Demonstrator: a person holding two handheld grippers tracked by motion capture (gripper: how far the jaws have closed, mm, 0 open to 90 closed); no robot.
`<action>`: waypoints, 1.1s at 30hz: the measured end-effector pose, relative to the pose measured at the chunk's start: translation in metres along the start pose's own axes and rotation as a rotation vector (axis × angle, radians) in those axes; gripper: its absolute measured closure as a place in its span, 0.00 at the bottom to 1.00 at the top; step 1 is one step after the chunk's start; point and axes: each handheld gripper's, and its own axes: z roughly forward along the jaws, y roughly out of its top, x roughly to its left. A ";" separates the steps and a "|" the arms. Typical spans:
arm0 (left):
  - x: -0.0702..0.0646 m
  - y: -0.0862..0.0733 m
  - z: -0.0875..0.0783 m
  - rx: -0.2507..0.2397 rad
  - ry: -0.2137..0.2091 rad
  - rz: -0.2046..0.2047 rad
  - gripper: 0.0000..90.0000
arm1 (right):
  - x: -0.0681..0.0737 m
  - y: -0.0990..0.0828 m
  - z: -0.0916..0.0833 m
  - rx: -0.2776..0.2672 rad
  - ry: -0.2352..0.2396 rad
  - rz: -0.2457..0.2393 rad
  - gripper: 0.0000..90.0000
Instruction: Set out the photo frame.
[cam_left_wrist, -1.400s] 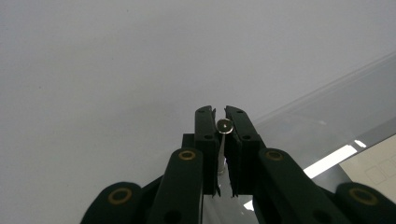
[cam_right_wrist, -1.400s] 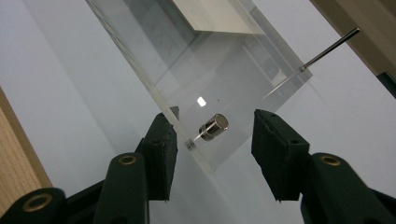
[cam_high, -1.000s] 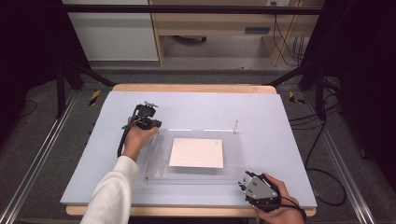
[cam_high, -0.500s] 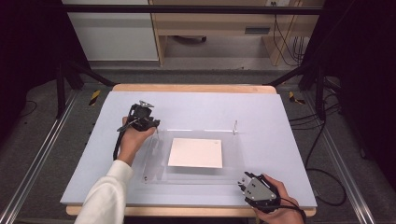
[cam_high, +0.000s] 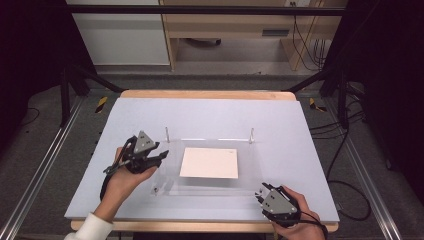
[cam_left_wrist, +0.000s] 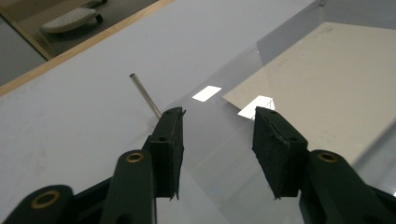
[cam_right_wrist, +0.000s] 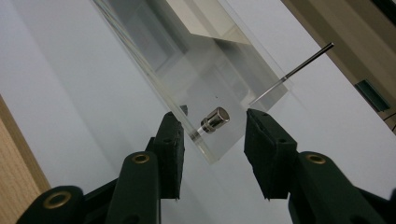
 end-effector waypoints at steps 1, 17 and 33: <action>-0.005 -0.003 -0.005 -0.012 -0.007 -0.001 0.56 | 0.000 0.000 0.000 0.001 -0.001 0.000 0.65; -0.061 -0.017 -0.041 -0.087 -0.094 0.225 0.32 | 0.000 0.002 -0.001 -0.004 -0.017 0.013 0.66; -0.085 -0.031 -0.029 -0.006 -0.086 0.415 0.33 | -0.001 0.003 -0.001 -0.016 -0.020 0.038 0.66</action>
